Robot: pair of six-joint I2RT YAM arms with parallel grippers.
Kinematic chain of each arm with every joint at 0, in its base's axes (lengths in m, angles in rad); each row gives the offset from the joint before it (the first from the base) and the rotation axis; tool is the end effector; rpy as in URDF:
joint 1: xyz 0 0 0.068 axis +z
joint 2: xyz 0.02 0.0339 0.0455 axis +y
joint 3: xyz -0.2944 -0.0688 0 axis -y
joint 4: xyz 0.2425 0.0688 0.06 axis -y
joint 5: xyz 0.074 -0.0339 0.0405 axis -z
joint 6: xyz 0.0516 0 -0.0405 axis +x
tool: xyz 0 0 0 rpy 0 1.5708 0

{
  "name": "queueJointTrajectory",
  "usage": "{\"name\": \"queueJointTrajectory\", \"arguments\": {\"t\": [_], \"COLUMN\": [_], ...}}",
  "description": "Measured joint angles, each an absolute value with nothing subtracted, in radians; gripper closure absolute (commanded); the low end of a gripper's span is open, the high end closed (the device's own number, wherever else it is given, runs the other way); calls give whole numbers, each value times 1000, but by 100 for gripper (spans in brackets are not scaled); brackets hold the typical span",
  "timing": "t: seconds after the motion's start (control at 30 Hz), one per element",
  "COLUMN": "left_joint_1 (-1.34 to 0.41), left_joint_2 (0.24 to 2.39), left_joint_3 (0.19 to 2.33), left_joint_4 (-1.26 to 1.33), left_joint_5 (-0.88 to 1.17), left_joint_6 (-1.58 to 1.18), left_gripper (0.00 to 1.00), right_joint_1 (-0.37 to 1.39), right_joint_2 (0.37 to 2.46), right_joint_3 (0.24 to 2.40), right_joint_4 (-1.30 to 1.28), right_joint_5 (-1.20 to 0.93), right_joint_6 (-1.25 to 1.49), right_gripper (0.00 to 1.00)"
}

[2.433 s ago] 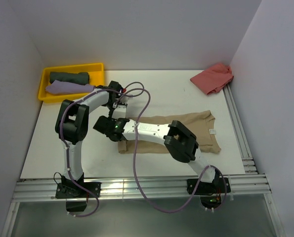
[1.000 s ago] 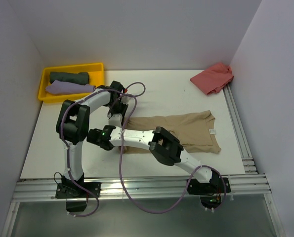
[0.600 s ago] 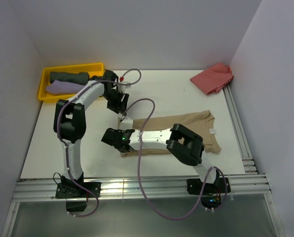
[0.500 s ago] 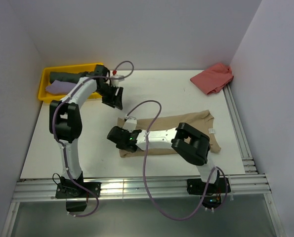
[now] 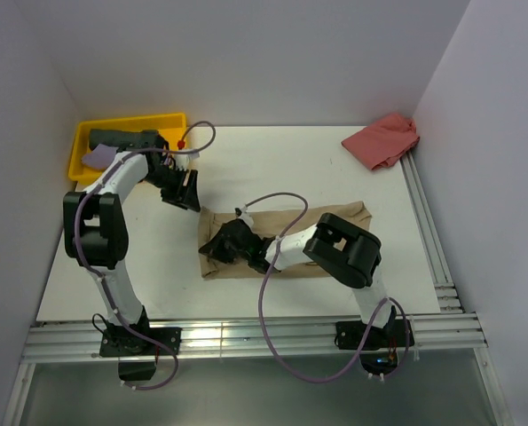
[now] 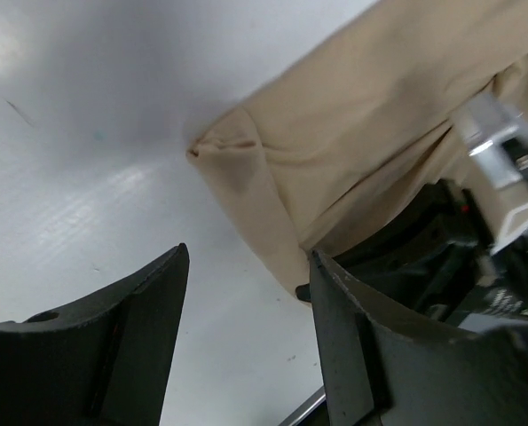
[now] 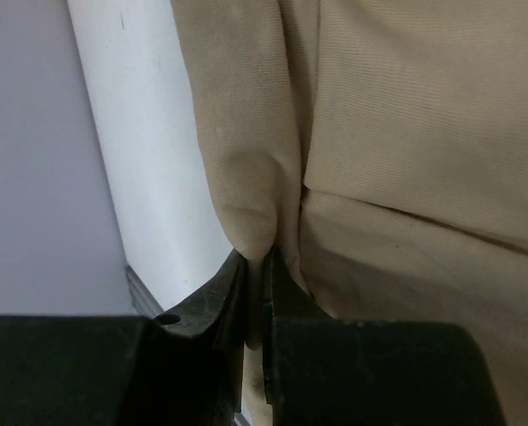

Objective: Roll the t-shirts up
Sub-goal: Roll the tshirt

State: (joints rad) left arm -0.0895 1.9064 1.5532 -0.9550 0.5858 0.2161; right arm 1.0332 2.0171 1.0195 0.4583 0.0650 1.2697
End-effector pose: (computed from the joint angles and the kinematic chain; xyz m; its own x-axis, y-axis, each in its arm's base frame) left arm 0.3915 -0.0638 0.2509 -0.8929 0.2595 -0.3680 0.4186 0.7796 -0.4658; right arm 0.2265 0.3734 0.1434 -0.8693 0.4029 -0.2863 0.0054 0.5870 0.8096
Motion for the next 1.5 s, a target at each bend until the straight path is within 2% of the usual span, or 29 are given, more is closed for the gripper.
{"name": "queueJointTrajectory", "arguments": {"t": [0.27,0.5,0.57,0.63,0.67,0.73,0.77,0.87,0.97,1.13,1.5], "left_joint_1": [-89,-89,-91,-93,-95,-101,-108,-131,-156,-181,-220], "left_joint_2": [1910,1963,1982,1998,2002,2008,2012,2016,2014,2001,1982], "left_joint_3": [1366,1346,1346,1346,1346,1347,1347,1347,1350,1351,1353], "left_joint_4": [-874,-799,-784,-774,-771,-763,-761,-755,-747,-745,-746], "left_joint_5": [591,633,636,643,648,646,645,617,583,525,440], "left_joint_6": [227,219,212,196,189,174,163,144,125,107,92], "left_gripper": [39,42,45,49,55,63,68,80,84,85,85], "right_joint_1": [1031,1029,1029,1029,1029,1028,1028,1027,1029,1050,1143], "right_joint_2": [2017,2019,2019,2019,2019,2019,2019,2018,2004,1965,1913], "right_joint_3": [920,910,910,910,910,911,913,934,965,1021,1094], "right_joint_4": [598,620,620,619,618,611,604,558,490,304,22], "right_joint_5": [42,35,35,35,35,36,36,41,57,126,266], "right_joint_6": [1377,1422,1428,1432,1434,1436,1435,1424,1409,1366,1317], "right_gripper": [100,100,100,95,87,79,69,58,52,48,47]}}
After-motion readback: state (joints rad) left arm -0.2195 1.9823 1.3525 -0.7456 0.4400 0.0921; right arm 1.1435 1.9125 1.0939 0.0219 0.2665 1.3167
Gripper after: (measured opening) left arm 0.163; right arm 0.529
